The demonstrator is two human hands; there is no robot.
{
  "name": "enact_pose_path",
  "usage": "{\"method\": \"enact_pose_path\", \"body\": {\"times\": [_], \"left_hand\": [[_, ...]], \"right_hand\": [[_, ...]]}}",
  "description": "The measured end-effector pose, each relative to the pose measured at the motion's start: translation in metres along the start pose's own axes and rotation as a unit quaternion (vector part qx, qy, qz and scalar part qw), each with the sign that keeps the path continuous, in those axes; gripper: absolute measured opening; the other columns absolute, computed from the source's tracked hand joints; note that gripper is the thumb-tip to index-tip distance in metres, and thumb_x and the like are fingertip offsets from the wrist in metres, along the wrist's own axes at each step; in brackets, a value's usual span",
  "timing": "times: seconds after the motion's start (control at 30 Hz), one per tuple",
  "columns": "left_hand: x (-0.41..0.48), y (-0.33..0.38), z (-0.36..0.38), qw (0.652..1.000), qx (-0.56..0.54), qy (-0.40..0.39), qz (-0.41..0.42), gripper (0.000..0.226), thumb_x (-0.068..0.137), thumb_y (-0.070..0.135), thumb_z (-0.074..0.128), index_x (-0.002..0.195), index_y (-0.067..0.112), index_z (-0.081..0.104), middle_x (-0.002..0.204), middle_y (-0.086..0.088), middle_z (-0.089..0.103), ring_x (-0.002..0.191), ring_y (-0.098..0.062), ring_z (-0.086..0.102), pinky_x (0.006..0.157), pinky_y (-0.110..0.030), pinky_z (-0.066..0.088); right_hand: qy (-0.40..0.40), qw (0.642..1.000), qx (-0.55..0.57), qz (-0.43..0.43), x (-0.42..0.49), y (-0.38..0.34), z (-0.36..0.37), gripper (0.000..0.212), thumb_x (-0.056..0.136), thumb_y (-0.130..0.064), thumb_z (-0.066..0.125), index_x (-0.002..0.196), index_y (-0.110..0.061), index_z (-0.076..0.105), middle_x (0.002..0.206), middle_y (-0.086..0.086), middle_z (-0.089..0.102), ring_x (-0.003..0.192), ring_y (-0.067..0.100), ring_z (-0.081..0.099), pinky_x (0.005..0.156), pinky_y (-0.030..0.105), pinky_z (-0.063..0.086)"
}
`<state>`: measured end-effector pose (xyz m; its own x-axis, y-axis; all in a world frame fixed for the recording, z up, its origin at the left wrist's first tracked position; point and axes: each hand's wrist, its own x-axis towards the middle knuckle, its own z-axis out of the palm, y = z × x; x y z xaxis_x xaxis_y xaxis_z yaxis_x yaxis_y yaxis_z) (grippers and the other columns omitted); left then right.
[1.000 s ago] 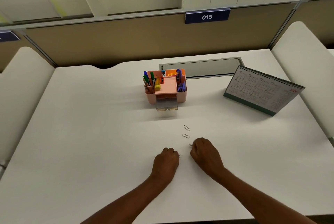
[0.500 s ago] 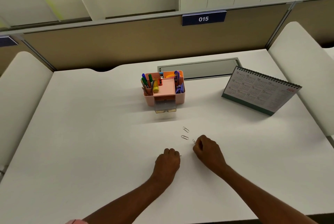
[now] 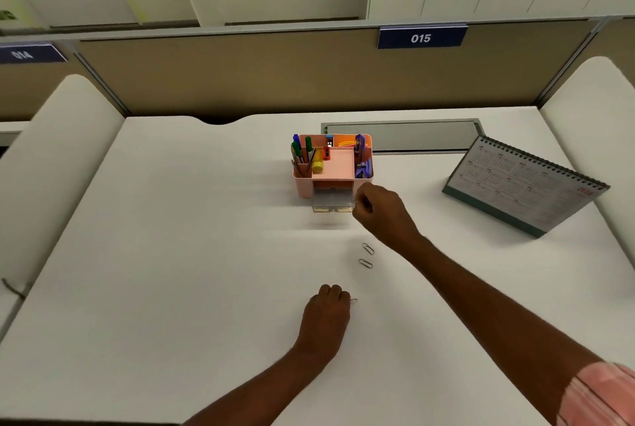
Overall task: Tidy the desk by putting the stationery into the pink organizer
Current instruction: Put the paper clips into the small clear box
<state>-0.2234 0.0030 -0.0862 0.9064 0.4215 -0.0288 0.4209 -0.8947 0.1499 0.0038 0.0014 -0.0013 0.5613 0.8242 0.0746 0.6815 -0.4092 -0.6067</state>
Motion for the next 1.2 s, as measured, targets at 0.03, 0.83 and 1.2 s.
{"method": "enact_pose_path", "body": {"times": [0.03,0.83,1.2], "left_hand": [[-0.001,0.000,-0.001,1.000,-0.002,0.004,0.002,0.024,0.062,0.010,0.082,0.062,0.020,0.060,0.063,0.002,0.056,0.059,-0.017,0.059,0.042,-0.027,0.040],[-0.003,-0.010,0.017,0.999,-0.023,0.024,-0.015,0.034,0.067,0.005,0.082,0.065,0.022,0.053,0.067,0.003,0.050,0.065,-0.018,0.053,0.051,-0.030,0.040],[-0.003,-0.018,0.019,0.997,-0.053,0.058,-0.015,0.018,0.080,0.016,0.073,0.070,0.023,0.061,0.071,0.005,0.057,0.070,-0.016,0.058,0.052,-0.030,0.046]], "right_hand": [[0.002,1.000,-0.013,-0.018,0.012,-0.006,-0.001,0.008,0.094,-0.016,0.065,0.092,-0.016,0.058,0.083,-0.001,0.063,0.070,0.012,0.056,0.061,0.020,0.044],[-0.082,0.943,-0.322,-0.028,0.084,-0.015,0.046,0.023,0.100,-0.031,0.060,0.104,-0.011,0.071,0.088,0.007,0.071,0.079,0.022,0.067,0.075,0.036,0.059],[0.051,0.989,-0.137,0.001,0.031,0.000,0.023,0.017,0.100,-0.029,0.058,0.099,-0.021,0.072,0.091,0.000,0.075,0.074,0.019,0.066,0.059,0.027,0.051]]}}
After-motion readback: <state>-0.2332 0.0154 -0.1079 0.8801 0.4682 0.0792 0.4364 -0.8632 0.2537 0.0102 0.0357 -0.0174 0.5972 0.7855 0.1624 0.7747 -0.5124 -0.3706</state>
